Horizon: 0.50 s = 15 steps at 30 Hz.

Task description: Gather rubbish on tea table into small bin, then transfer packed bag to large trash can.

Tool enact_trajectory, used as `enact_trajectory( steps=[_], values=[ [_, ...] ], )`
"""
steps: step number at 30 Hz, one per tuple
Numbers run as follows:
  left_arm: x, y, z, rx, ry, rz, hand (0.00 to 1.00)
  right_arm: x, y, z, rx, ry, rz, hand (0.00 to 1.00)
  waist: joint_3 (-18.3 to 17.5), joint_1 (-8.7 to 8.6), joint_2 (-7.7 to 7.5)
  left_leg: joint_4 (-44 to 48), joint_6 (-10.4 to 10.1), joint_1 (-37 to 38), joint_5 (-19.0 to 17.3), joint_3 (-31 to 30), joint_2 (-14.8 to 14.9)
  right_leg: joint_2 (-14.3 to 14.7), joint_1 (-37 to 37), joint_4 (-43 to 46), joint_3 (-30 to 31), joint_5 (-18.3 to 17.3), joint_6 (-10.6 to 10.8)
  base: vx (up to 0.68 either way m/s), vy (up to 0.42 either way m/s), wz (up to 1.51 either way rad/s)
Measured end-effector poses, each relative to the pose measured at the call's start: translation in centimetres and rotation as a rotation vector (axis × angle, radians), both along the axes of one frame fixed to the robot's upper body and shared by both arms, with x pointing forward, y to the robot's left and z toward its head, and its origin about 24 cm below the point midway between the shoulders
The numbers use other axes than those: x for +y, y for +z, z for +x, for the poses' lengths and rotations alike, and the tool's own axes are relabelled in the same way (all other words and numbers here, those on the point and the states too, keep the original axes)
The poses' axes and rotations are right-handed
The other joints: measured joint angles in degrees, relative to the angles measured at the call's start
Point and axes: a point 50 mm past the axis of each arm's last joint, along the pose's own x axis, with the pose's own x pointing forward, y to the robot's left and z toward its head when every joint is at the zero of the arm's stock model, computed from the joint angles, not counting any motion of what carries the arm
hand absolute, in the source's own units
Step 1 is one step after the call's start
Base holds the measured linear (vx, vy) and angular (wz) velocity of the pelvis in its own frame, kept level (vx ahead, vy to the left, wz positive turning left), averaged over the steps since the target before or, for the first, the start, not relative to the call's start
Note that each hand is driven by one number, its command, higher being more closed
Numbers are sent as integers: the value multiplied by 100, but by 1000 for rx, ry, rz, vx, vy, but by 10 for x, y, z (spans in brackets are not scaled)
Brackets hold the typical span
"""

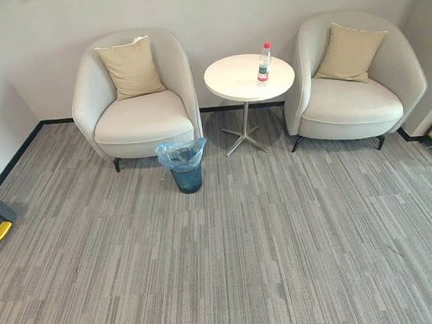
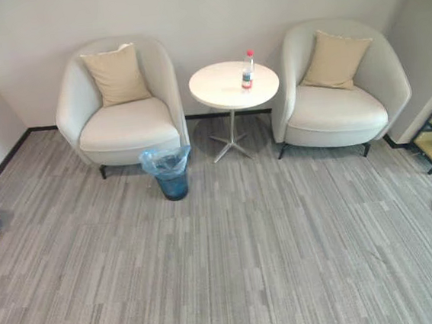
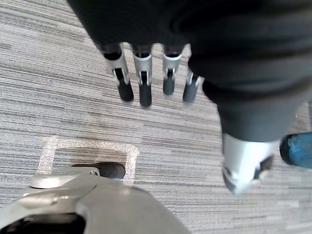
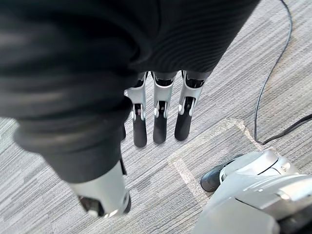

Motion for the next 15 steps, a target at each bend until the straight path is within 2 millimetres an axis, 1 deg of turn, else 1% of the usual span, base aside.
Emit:
enact_trajectory(
  steps=[2, 15],
  values=[
    [0, 0, 0, -10, 27, 0, 0, 0, 0, -1, 2, 5, -3, 0, 7, 13, 4, -25, 0, -1, 0, 2, 0, -3, -2, -9, -25, -16, 23, -1, -28, 4],
    [0, 1, 1, -13, 10, 5, 0, 1, 0, -5, 3, -40, 0, 0, 2, 27, 0, -80, -16, 32, -10, 8, 4, -8, 11, -9, -121, -21, 31, -3, -11, 0]
  ],
)
